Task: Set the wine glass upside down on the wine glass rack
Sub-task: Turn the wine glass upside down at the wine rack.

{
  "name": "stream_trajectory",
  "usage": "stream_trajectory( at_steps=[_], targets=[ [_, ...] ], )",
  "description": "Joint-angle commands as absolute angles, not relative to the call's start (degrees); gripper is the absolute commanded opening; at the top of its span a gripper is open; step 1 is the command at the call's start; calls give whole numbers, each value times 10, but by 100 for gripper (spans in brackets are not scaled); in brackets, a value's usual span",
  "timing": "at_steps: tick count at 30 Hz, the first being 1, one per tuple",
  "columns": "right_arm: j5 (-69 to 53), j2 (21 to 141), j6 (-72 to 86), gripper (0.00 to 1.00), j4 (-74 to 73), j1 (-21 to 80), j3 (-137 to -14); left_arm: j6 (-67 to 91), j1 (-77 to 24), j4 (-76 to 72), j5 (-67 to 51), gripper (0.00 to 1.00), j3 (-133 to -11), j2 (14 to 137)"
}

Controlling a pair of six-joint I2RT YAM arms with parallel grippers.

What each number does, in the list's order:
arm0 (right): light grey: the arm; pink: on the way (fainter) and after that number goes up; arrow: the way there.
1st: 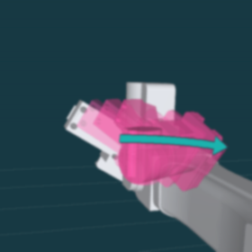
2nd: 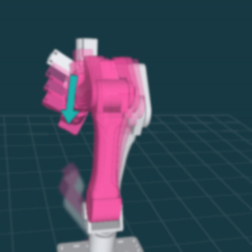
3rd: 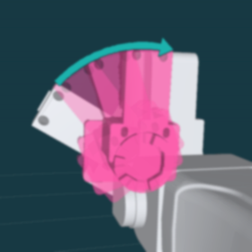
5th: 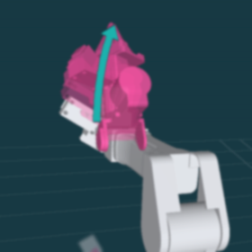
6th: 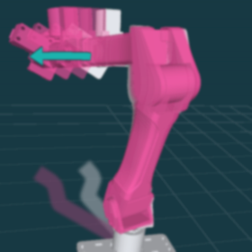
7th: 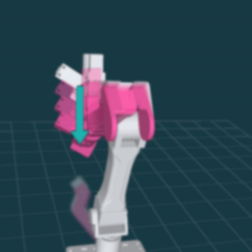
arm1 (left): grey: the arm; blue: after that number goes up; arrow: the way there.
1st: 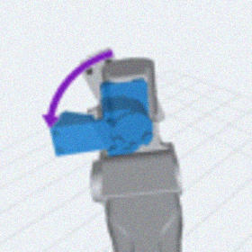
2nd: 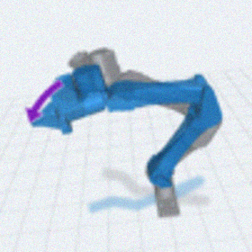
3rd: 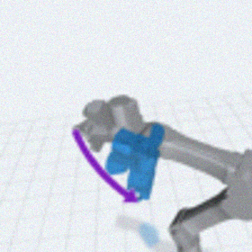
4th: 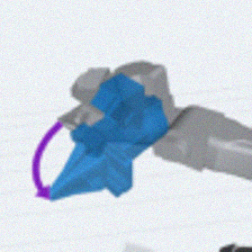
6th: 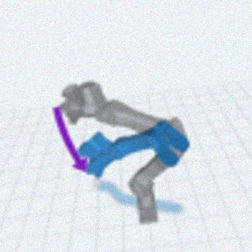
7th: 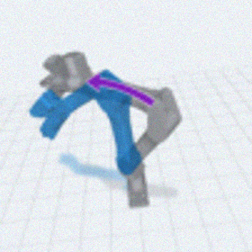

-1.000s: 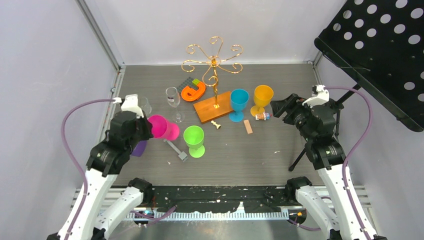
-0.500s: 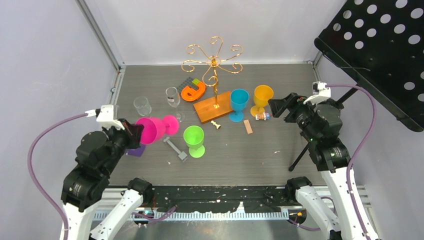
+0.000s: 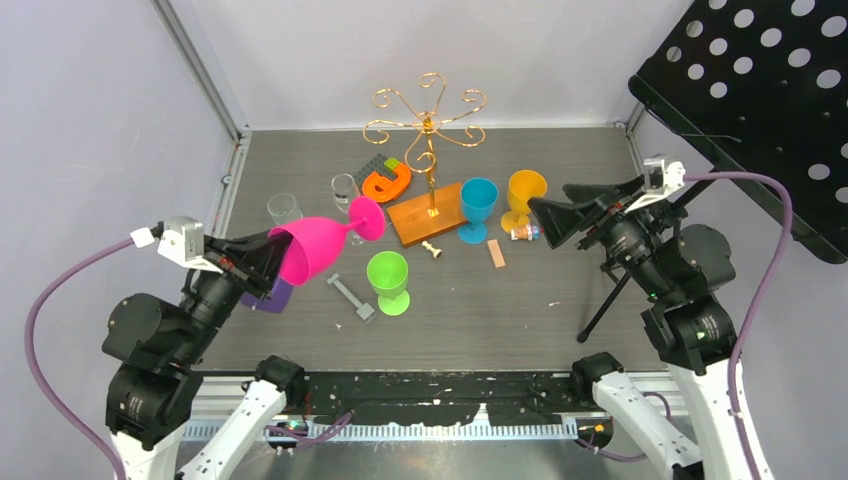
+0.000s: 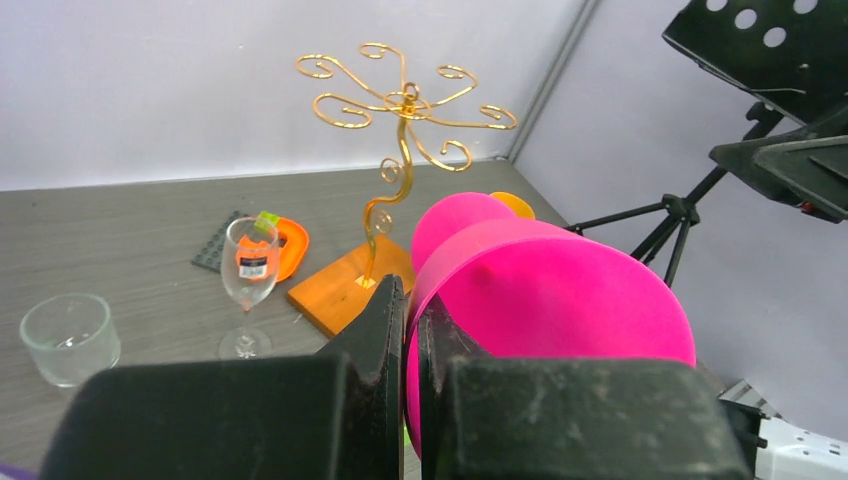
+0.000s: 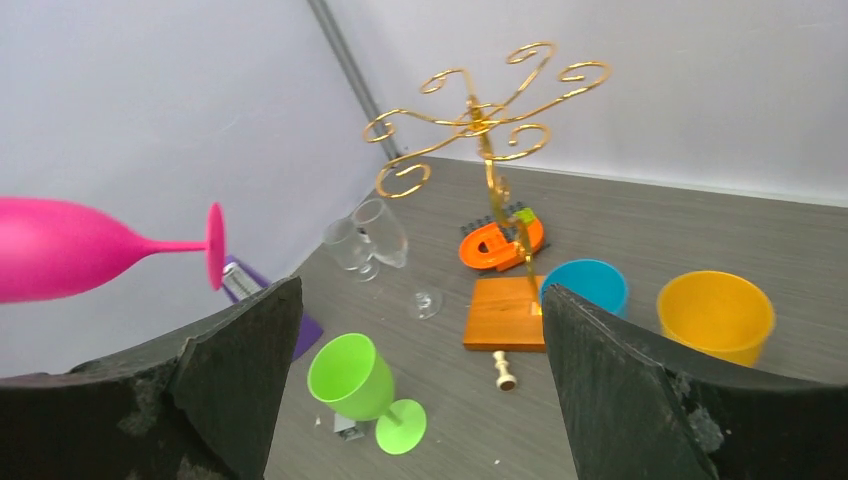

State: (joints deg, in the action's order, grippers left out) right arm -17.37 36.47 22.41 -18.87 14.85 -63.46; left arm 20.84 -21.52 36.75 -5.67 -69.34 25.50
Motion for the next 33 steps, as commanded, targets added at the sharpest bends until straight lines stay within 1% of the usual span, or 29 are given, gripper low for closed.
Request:
stream_trajectory(
  at_steps=[1,2,4,5,10,18,23,29,33],
  targets=[
    [-57,398,177,96,-188,266,-659,219,-217,286,-97,0,-703,277],
    [-35,410,170,96,-192,290,-665,219,-217,270,-98,0,-702,276],
    [22,433,154,96,-191,374,-682,218,-216,260,-98,0,-706,280],
    [40,449,152,96,-189,388,-693,219,-217,257,-100,0,-711,283],
    [36,490,189,96,-124,452,-714,238,-217,231,-124,0,-707,292],
    [27,546,257,96,-52,499,-719,248,-217,210,-156,0,-704,312],
    [21,579,261,93,-19,530,-731,258,-217,196,-167,0,-700,323],
    [15,620,264,89,-23,548,-753,266,-217,186,-176,0,-696,327],
    [-2,638,268,83,-23,554,-762,273,-217,186,-184,0,-689,327]
  ],
)
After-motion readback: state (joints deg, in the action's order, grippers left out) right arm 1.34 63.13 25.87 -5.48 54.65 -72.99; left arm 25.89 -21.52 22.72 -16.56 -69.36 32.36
